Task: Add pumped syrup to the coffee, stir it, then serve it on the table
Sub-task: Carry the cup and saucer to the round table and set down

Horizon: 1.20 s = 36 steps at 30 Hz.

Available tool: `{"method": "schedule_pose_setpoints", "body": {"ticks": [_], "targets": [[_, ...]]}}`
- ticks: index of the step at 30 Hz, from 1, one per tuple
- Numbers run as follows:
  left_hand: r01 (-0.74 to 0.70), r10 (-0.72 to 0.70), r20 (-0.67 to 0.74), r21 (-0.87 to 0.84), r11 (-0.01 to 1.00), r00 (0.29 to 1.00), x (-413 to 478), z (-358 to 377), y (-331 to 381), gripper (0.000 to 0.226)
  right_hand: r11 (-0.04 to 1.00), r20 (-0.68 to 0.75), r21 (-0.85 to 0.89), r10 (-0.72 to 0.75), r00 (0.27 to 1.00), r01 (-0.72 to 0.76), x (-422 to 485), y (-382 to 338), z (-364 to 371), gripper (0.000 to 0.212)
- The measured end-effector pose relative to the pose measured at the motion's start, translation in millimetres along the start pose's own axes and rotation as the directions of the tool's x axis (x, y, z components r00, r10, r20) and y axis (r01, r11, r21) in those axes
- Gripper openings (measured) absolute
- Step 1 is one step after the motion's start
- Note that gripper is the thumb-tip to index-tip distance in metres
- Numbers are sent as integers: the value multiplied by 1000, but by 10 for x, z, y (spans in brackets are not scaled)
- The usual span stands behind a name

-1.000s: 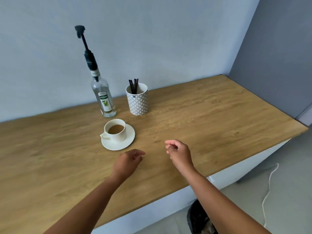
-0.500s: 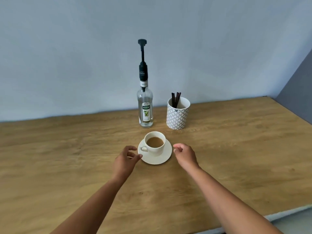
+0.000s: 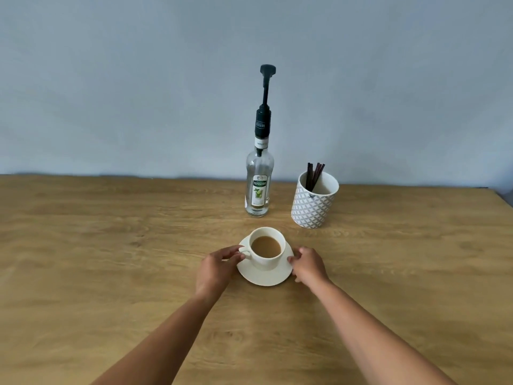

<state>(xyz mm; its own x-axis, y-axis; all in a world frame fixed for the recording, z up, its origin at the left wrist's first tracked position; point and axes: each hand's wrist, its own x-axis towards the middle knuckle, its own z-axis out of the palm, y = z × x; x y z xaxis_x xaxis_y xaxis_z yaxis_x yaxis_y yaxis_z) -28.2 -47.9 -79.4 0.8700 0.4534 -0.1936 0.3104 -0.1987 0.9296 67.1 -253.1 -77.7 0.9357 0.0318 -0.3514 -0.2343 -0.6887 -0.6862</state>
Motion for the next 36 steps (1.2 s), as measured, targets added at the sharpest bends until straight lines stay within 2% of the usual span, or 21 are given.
{"method": "schedule_pose_setpoints", "body": {"ticks": [8,12,15,17,21,23,29,36], "targets": [[30,-26,-59,66,997,998,29,55,13,24,997,94,-54,-51,994,56,110,-13,-63,43],[53,-46,-83,95,994,996,18,60,20,46,994,97,-89,-59,994,67,178,-58,-97,40],[107,-99,-79,114,988,992,50,59,36,59,993,95,-110,-42,995,52,230,-92,-116,54],[153,-146,-76,107,982,986,70,68,56,58,991,103,-119,-49,994,61,238,-108,-113,55],[225,-219,-67,88,970,973,110,129,88,41,984,112,-140,-92,989,108,241,-135,-79,37],[240,-236,-58,81,967,970,130,155,102,38,988,106,-120,-88,990,101,251,-143,-67,35],[286,-287,-69,-29,958,955,159,206,116,42,999,130,-15,-43,991,45,342,-135,-64,41],[320,-345,-87,-214,923,935,147,214,70,44,990,174,125,-80,982,58,435,-91,-38,46]]}}
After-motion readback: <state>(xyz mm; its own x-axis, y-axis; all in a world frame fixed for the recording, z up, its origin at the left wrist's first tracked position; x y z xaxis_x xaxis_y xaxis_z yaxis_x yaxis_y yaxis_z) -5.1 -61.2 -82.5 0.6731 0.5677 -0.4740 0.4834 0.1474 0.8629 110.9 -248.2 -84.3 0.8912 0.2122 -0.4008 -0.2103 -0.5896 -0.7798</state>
